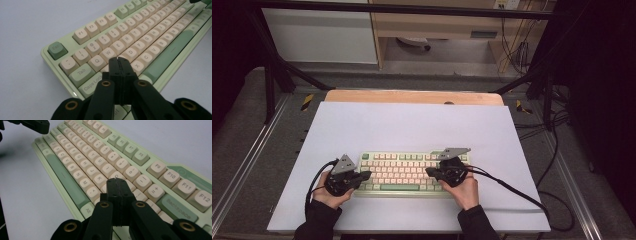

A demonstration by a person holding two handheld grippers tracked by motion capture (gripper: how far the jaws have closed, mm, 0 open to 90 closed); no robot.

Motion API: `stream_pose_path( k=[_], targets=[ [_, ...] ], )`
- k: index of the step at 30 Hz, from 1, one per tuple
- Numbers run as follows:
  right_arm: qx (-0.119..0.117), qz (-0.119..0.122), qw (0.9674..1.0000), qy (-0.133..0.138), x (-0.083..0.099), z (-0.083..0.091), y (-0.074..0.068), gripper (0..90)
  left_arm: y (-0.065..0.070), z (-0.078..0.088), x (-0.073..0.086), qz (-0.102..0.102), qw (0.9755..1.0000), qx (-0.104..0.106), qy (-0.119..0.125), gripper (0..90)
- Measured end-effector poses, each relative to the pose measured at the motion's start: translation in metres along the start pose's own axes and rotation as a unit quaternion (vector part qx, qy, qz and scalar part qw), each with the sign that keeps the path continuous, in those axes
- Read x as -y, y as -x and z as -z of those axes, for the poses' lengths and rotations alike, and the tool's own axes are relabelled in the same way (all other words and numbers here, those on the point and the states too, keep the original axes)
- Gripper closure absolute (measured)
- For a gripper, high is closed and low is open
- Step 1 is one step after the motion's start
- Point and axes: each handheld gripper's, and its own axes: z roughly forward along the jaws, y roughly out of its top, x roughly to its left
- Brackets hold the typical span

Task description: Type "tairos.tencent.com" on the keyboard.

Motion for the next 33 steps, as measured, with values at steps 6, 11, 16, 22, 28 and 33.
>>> stream_pose_path(
  k=[6,11,16,22,28,33],
  targets=[
    [-0.001,-0.004,1.0000,0.000,0.008,0.008,0.002,90.0,0.004,-0.003,-0.005,-0.001,1.0000,-0.002,0.002,89.8],
    [-0.002,-0.005,1.0000,-0.001,0.015,0.013,0.004,90.0,0.006,-0.005,-0.010,0.000,1.0000,-0.005,0.003,89.8],
    [-0.002,-0.014,0.9999,-0.002,0.024,0.017,0.008,90.0,0.008,-0.012,-0.015,-0.003,1.0000,-0.006,0.000,89.7],
    [-0.005,-0.016,0.9999,0.000,0.030,0.021,0.008,90.0,0.013,-0.022,-0.025,-0.009,0.9999,-0.007,0.001,89.8],
    [-0.005,-0.018,0.9998,0.001,0.035,0.023,0.009,90.0,0.018,-0.037,-0.033,-0.015,0.9998,-0.008,-0.005,89.8],
    [-0.009,-0.018,0.9998,0.002,0.037,0.025,0.010,90.0,0.020,-0.045,-0.036,-0.016,0.9998,-0.011,-0.008,89.8]
  ],
)
